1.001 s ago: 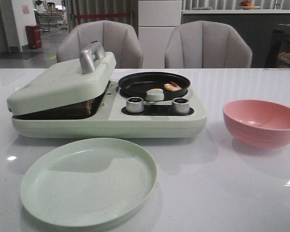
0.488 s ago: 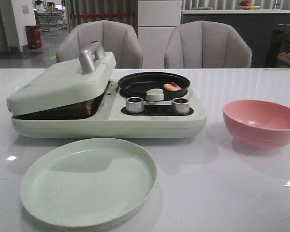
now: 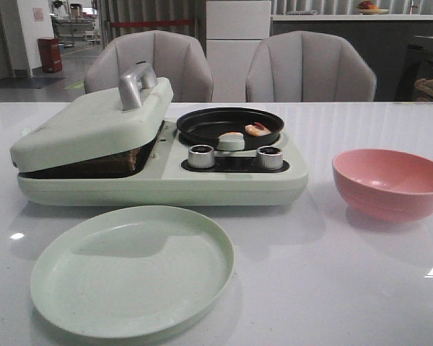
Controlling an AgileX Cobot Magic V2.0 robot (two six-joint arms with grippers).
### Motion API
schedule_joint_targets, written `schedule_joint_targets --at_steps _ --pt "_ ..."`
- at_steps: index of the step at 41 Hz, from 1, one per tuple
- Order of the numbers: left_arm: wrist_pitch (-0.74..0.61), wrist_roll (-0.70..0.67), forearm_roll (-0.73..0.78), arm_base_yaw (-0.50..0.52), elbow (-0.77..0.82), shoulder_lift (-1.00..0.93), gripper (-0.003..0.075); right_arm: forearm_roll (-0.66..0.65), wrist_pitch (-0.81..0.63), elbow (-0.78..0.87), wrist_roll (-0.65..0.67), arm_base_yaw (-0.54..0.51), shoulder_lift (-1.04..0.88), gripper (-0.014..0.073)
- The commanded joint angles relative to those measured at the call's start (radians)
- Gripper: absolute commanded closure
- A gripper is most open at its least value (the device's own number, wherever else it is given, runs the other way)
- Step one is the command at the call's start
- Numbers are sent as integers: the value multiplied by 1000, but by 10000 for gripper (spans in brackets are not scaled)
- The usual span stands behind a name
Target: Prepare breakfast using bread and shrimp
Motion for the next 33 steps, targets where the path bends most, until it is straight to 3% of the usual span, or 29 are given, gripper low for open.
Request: schedule_joint_targets --at_steps 1,12,20,33 --pt "-143 -3 11 2 -6 -3 619 -3 -67 -25 -3 0 4 579" --pt "-226 -1 94 6 56 -37 619 -3 -67 -25 -3 0 4 579" --pt "-215 80 87 9 56 -37 619 -3 -67 -25 -3 0 4 579" --pt "-254 81 87 9 56 -37 619 -3 -67 -25 -3 0 4 579"
